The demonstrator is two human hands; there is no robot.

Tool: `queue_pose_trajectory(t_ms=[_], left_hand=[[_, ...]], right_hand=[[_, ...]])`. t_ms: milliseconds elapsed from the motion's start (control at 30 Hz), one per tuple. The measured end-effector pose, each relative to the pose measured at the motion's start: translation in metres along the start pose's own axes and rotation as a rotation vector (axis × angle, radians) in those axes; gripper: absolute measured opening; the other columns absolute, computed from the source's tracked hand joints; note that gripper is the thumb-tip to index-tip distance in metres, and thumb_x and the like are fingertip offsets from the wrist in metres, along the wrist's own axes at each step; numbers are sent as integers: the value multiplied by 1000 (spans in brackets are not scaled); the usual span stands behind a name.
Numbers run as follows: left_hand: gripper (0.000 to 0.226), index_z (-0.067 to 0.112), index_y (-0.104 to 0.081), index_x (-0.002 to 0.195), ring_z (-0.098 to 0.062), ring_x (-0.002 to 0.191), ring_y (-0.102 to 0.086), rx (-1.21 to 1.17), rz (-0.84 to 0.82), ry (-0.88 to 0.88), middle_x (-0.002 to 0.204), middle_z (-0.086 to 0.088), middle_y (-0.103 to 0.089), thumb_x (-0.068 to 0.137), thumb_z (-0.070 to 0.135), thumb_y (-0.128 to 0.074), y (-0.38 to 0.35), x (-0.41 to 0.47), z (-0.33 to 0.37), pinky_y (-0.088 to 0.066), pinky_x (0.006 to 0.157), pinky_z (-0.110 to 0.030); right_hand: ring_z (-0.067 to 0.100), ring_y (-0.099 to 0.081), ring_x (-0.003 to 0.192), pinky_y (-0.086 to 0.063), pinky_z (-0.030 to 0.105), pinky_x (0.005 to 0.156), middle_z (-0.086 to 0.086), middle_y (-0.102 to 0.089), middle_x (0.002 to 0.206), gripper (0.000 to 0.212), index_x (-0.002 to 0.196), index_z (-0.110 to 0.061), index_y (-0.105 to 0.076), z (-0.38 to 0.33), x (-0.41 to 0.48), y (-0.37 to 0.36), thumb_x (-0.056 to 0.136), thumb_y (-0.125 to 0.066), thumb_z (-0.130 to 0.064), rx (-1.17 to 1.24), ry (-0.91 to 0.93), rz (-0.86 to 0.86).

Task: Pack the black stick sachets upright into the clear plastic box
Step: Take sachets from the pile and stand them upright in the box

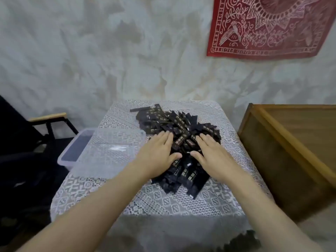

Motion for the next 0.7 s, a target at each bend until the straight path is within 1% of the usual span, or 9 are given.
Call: queue_pose_trajectory(t_ms=[133, 200, 300, 367, 467, 533, 600, 633, 700], left_hand=[[74, 9, -9, 160, -21, 154, -9, -103, -40, 34, 168, -6, -12, 105, 55, -30, -27, -19, 5, -13, 124, -33], [71, 10, -12, 160, -20, 154, -13, -129, -26, 62, 167, -5, -17, 106, 51, -31, -29, -17, 6, -16, 123, -32], [63, 12, -22, 158, -18, 147, -29, -199, 49, 121, 160, -3, -33, 107, 47, -32, -24, -9, 9, -32, 116, -33], [58, 14, -30, 156, -17, 141, -39, -236, 84, 140, 154, 1, -42, 107, 44, -33, -24, -8, 14, -43, 108, -35], [53, 17, -36, 153, -13, 139, -41, -273, 130, 119, 152, 7, -43, 107, 42, -36, -24, -10, 21, -48, 102, -33], [52, 20, -35, 154, -11, 139, -40, -278, 123, 104, 155, 11, -39, 107, 42, -35, -24, -12, 24, -45, 101, -29], [50, 22, -36, 153, -10, 136, -43, -288, 112, 81, 154, 11, -39, 107, 41, -34, -24, -14, 26, -45, 97, -26], [48, 22, -37, 152, -10, 135, -43, -302, 114, 60, 153, 11, -40, 108, 39, -34, -24, -14, 27, -45, 96, -26], [45, 20, -41, 151, -10, 140, -37, -344, 106, 20, 153, 9, -41, 108, 34, -34, -26, -16, 27, -41, 101, -26]], right_hand=[[20, -5, 158, -18, 41, 125, 1, -10, 171, 67, 162, -18, -17, 1, -13, -16, 107, -35, -51, -1, -24, -47], [21, -13, 156, -22, 40, 123, 0, -20, 168, 64, 161, -18, -24, 0, -12, -16, 107, -38, -49, 18, -19, -32], [25, -47, 137, -42, 39, 107, 0, -56, 145, 46, 147, -19, -50, 2, -1, 0, 107, -43, -39, 77, -6, 104], [25, -61, 118, -48, 37, 92, -2, -69, 128, 40, 141, -22, -58, 5, 13, 10, 106, -43, -36, 118, -59, 170], [31, -65, 106, -51, 41, 84, 2, -71, 112, 49, 130, -18, -60, 9, 39, 13, 101, -44, -55, 157, -196, 124], [34, -63, 102, -51, 42, 82, 4, -68, 103, 55, 104, -17, -62, 7, 52, 10, 94, -47, -69, 182, -282, 60], [35, -63, 100, -48, 39, 76, 6, -66, 99, 56, 82, -18, -52, -1, 61, 6, 88, -52, -74, 195, -322, 2], [35, -63, 103, -45, 38, 74, 7, -66, 102, 58, 80, -17, -49, -6, 65, 4, 86, -56, -74, 194, -332, -25], [35, -62, 110, -42, 37, 75, 8, -66, 111, 55, 88, -16, -50, -13, 70, 1, 85, -64, -68, 206, -351, -61]])
Point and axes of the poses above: each hand's wrist, its own x-axis towards the middle knuckle, its own y-axis out of the back of the hand, z = x × y, the point moved 4 cm from there along x, towards the middle knuckle
